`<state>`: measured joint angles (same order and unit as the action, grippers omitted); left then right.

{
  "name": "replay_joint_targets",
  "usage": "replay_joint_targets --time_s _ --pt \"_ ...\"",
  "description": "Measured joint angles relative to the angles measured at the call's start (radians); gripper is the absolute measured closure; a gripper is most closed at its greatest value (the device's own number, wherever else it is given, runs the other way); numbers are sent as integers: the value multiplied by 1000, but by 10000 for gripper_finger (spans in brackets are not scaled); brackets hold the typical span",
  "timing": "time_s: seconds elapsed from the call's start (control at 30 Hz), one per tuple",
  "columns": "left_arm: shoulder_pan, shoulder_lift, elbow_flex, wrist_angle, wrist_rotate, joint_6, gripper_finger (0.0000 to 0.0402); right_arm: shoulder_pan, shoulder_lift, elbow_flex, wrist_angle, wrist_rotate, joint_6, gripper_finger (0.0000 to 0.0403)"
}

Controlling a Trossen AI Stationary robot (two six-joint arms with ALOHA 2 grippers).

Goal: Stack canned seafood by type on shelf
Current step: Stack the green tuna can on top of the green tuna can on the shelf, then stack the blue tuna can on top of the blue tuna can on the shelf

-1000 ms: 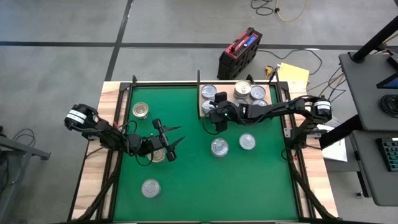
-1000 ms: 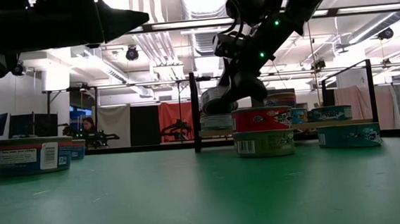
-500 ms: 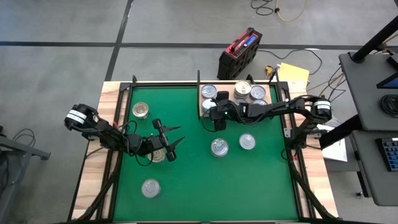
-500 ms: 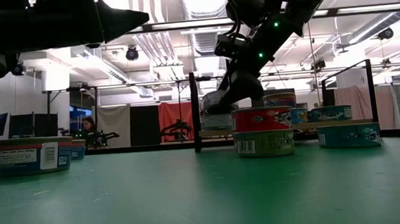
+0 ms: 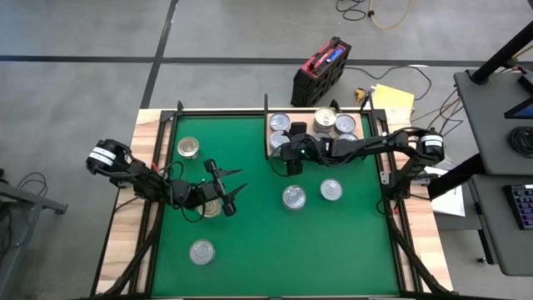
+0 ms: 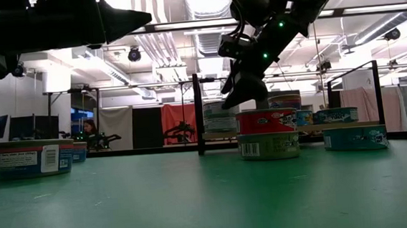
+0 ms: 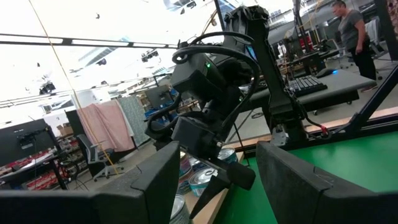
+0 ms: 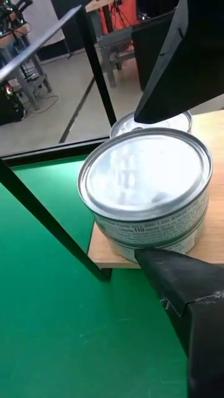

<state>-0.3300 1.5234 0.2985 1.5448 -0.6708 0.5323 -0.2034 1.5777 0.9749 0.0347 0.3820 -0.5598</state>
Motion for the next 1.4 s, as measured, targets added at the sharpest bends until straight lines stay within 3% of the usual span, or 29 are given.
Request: replay_joint_targets --time_s 0.27,0.43,0.63,0.87,1.07,1.2,1.4 --pt "0 0 0 0 0 -1 206 50 -71 0 -35 8 25 91" --pt "0 0 0 -1 0 -18 206 105 -153 -3 -126 12 160 112" --pt "0 0 0 -10 0 -51 206 233 -236 -37 -155 14 347 138" --pt "0 0 0 -22 -4 -66 206 395 -282 -49 -227 89 580 166" --pt "1 7 0 -22 -50 -55 206 504 -290 -49 -241 79 624 177" --pt "0 12 0 -23 -49 -135 206 563 -305 -49 -256 81 678 180" --pt "0 12 0 -38 82 -263 206 647 -309 -49 -315 81 765 179"
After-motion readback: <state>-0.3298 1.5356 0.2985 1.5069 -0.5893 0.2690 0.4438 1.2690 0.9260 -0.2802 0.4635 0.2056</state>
